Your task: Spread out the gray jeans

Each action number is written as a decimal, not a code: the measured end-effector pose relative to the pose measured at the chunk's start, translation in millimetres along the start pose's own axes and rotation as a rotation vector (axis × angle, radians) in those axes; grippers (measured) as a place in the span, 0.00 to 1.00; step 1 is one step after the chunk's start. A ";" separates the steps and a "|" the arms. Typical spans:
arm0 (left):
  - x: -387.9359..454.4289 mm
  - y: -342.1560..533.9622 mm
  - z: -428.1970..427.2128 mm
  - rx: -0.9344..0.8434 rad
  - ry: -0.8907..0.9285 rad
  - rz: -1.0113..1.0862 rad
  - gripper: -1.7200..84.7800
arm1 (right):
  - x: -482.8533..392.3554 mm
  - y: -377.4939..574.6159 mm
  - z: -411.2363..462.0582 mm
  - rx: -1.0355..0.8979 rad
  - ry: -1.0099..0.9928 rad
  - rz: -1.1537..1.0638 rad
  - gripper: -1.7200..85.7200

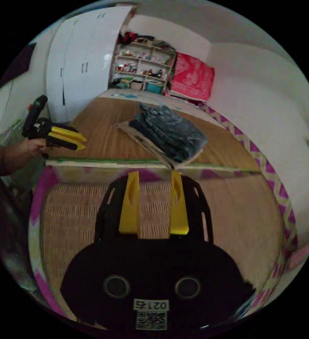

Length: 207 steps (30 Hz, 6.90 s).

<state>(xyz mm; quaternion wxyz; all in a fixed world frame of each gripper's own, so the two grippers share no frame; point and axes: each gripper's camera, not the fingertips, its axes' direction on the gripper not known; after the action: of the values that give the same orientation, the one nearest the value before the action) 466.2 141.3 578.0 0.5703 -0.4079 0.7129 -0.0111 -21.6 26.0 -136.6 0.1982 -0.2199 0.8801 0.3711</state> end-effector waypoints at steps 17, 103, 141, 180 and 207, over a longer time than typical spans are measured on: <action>-101.3 51.8 -11.0 -0.090 0.146 -0.224 0.01 | -88.8 -247.4 184.8 -0.111 0.219 -0.244 0.15; 265.5 -155.0 101.1 -0.151 0.928 0.145 0.01 | -266.4 799.8 -617.3 0.739 0.145 1.671 0.02; 501.8 -123.4 58.8 -0.053 0.728 0.621 0.07 | -56.3 667.1 -441.5 -0.466 0.472 1.098 0.11; -30.5 -130.5 -13.5 0.166 0.389 -0.116 0.01 | -43.0 611.6 -394.0 -0.354 0.456 1.135 0.10; 3.7 -163.6 71.2 0.060 0.447 0.542 0.11 | 80.8 546.7 -384.6 -0.498 0.366 0.524 0.14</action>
<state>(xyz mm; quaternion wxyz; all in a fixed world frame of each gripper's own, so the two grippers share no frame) 617.8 61.9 628.9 0.3940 -0.1745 0.9019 0.0308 -451.8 65.0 379.9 -0.1224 -0.0917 0.8104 0.5655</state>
